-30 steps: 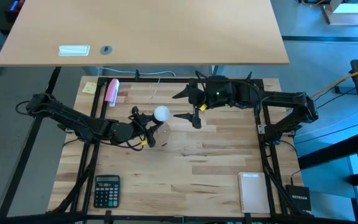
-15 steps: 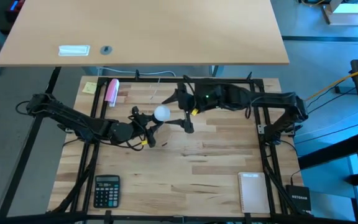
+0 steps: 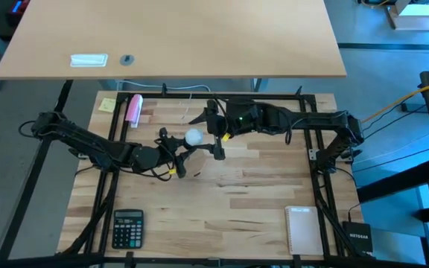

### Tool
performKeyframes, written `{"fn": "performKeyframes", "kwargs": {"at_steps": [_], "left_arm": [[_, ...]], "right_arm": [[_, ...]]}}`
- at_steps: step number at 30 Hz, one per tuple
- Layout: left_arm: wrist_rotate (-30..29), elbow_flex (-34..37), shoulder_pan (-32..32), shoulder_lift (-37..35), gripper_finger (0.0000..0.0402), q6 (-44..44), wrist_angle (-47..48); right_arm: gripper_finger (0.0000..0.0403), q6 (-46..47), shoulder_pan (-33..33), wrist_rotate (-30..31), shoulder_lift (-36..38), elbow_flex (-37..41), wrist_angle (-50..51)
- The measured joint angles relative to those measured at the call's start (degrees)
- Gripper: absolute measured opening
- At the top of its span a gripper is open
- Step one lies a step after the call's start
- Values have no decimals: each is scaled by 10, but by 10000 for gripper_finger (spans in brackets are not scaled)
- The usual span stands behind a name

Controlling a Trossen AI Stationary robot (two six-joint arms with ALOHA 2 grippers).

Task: Screw lightbulb
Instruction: Insert the lightbulb into the lamp

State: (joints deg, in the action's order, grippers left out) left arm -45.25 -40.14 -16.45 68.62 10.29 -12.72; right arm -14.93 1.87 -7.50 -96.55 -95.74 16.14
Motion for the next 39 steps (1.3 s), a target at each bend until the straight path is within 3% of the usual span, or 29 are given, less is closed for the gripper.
{"fn": "performKeyframes", "kwargs": {"at_steps": [13, 31, 39], "left_arm": [[27, 0, 0, 0, 138, -16, -4], [27, 0, 0, 0, 138, -20, -14], [27, 0, 0, 0, 138, -19, -11]], "right_arm": [[305, -4, 0, -2, -15, 0, 2], [297, -4, 0, -11, -17, 0, 39], [250, -4, 0, -11, -6, 0, 47]]}}
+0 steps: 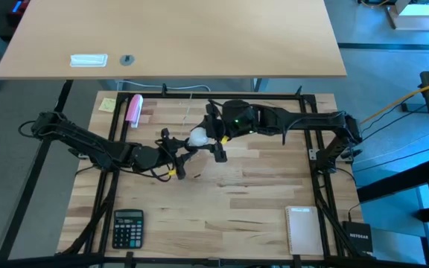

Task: Screw lightbulb
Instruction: Insert the lightbulb into the lamp

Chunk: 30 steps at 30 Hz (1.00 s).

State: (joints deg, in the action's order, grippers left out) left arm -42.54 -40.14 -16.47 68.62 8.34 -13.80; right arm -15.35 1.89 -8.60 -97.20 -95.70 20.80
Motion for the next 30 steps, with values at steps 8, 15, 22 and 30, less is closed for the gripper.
{"fn": "performKeyframes", "kwargs": {"at_steps": [8, 15, 22, 30], "left_arm": [[0, 0, 0, 0, 138, 3, 27], [0, 0, 10, 0, 138, 29, 67], [33, 0, 14, 0, 138, 30, 69], [134, 1, 15, 0, 138, -4, 43]], "right_arm": [[250, 19, 0, 5, 3, 0, -1], [250, 75, 4, 6, -11, -36, 48], [250, 75, 6, 2, -40, -41, 62], [250, 41, 8, -79, -40, -42, 64]]}}
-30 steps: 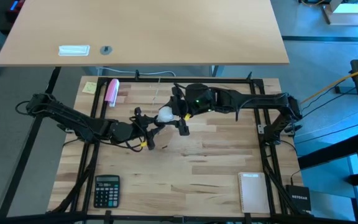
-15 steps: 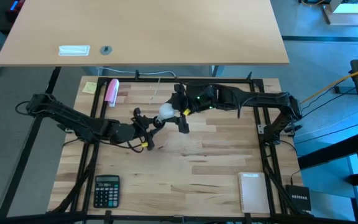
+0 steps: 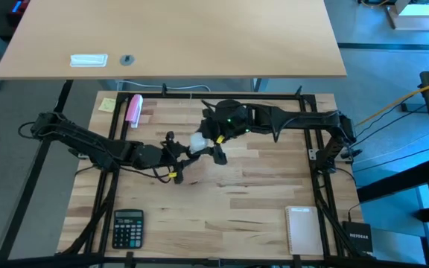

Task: Screw lightbulb
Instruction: Insert the lightbulb into the lamp

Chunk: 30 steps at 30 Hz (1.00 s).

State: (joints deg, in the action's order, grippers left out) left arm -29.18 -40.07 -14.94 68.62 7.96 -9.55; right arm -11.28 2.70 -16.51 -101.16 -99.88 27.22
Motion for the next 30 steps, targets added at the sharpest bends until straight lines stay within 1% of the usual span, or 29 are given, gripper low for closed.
{"fn": "performKeyframes", "kwargs": {"at_steps": [2, 3, 6, 10, 12, 16, 23, 30], "left_arm": [[20, 0, 1, 0, 138, 4, 2], [37, 0, 3, 0, 138, 7, 2], [101, 0, 10, 0, 138, 12, 1], [190, -1, 18, 0, 138, 47, 16], [221, -1, 22, 0, 138, 67, 30], [286, -1, 34, 0, 138, 95, 27], [300, -1, 34, 3, 138, 85, 24], [298, -1, 34, 3, 138, 61, -5]], "right_arm": [[250, -10, -1, -26, -1, 0, 2], [250, -16, -1, -29, -1, 0, 6], [250, -37, -1, -35, -1, 0, 18], [250, -49, -1, -90, -2, 0, 26], [250, -71, -3, -109, -2, 0, 32], [249, -110, -16, -118, -9, 0, 28], [249, -118, -20, -146, -23, 1, 19], [250, -126, -20, -154, -29, 0, 2]]}}
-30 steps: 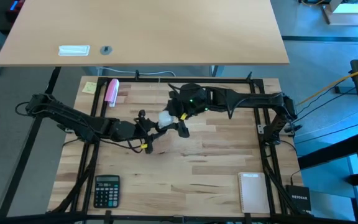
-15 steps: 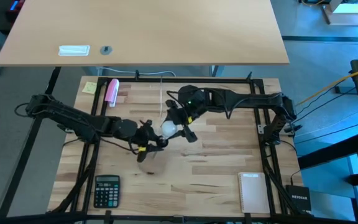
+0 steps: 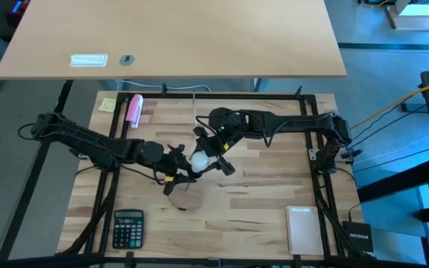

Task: Screw lightbulb
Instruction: Insert the lightbulb into the lamp

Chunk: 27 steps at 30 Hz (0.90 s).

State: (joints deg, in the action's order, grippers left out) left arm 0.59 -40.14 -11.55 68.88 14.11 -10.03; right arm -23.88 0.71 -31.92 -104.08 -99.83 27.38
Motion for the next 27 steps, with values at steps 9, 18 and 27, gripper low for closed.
{"fn": "performKeyframes", "kwargs": {"at_steps": [9, 18, 27], "left_arm": [[-68, 1, 0, -1, 138, 12, 2], [-268, 3, -9, 0, 138, 21, 3], [-412, 3, -25, 4, 138, 12, -20]], "right_arm": [[250, 47, 0, 62, 1, -1, 27], [249, 171, 2, 193, 2, -3, 46], [249, 285, 2, 269, 1, -2, 42]]}}
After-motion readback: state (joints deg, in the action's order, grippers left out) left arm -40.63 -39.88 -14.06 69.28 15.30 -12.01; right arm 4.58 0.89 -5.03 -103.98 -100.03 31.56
